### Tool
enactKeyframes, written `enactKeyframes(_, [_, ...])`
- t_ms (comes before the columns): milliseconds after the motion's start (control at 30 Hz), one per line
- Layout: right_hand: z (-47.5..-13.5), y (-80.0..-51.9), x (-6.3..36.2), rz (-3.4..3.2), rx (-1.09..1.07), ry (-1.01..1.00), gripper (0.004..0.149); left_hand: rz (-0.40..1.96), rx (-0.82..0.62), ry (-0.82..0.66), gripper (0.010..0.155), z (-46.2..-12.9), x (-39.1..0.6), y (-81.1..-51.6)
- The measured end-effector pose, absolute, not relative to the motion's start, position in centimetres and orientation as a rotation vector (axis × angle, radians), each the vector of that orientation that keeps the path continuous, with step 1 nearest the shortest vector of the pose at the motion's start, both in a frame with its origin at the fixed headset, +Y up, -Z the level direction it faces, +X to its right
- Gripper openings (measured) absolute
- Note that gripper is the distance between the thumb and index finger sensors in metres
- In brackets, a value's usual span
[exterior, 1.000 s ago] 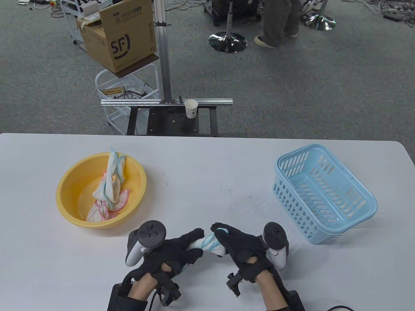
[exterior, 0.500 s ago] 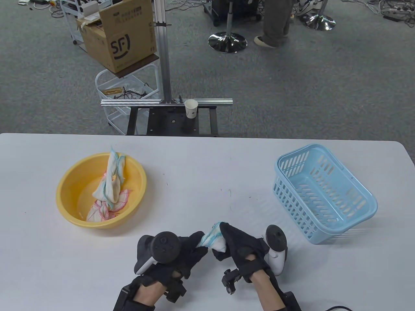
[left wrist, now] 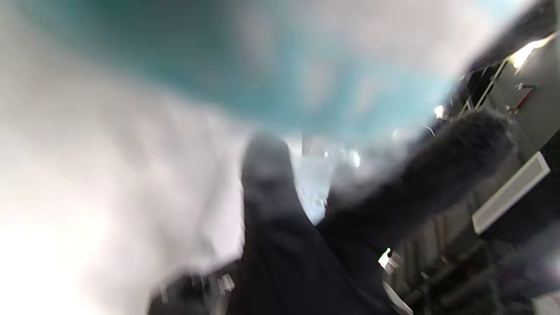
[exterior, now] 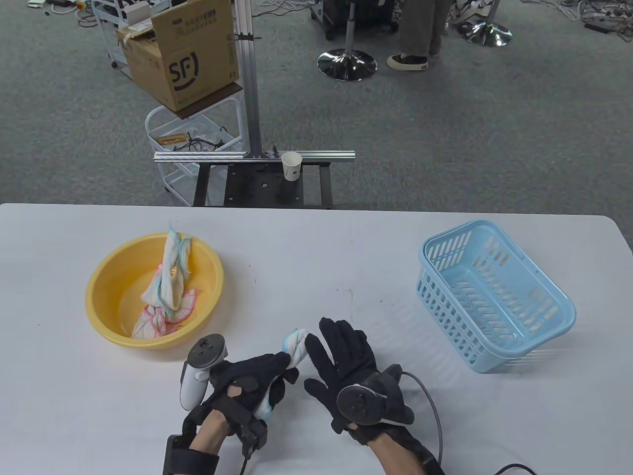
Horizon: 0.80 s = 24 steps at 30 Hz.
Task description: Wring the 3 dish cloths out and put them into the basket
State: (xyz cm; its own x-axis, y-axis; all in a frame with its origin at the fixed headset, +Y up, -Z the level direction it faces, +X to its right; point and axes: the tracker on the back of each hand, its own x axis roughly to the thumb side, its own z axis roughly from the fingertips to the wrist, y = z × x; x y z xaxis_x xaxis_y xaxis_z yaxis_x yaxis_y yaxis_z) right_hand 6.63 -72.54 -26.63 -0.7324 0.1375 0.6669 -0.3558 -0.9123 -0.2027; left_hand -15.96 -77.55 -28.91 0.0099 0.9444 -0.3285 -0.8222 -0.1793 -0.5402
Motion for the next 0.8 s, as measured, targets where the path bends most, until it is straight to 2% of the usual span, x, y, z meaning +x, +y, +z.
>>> enactKeyframes(100, [-26.4,-72.6,6.5,2.632,1.047,-0.576,0.102,1.667,-0.885,-0.316,0.066,-28.6,-14.7,-77.8])
enactKeyframes(167, [-26.2,-72.3,6.6,2.578,1.068,-0.672,0.097,1.684,-0.994,-0.395,0.066,-28.3,-13.6,-78.0])
enactKeyframes(300, [-26.1,-71.7,7.2,2.499,1.049,-0.804,0.065,1.652,-1.004,-0.392,0.067,-28.2,-13.2,-78.2])
enactKeyframes(400, [-26.5,-71.5,7.7,2.513,1.026,-0.749,0.058,1.536,-0.914,-0.388,0.067,-28.4,-13.8,-77.9])
enactKeyframes(567, [-27.1,-71.5,8.3,2.533,0.979,-0.665,0.056,1.302,-0.760,-0.426,0.066,-28.6,-14.4,-76.4])
enactKeyframes(800, [-27.2,-71.6,7.8,2.569,0.946,-0.547,0.054,0.776,-0.331,-0.370,0.064,-28.3,-14.6,-74.1])
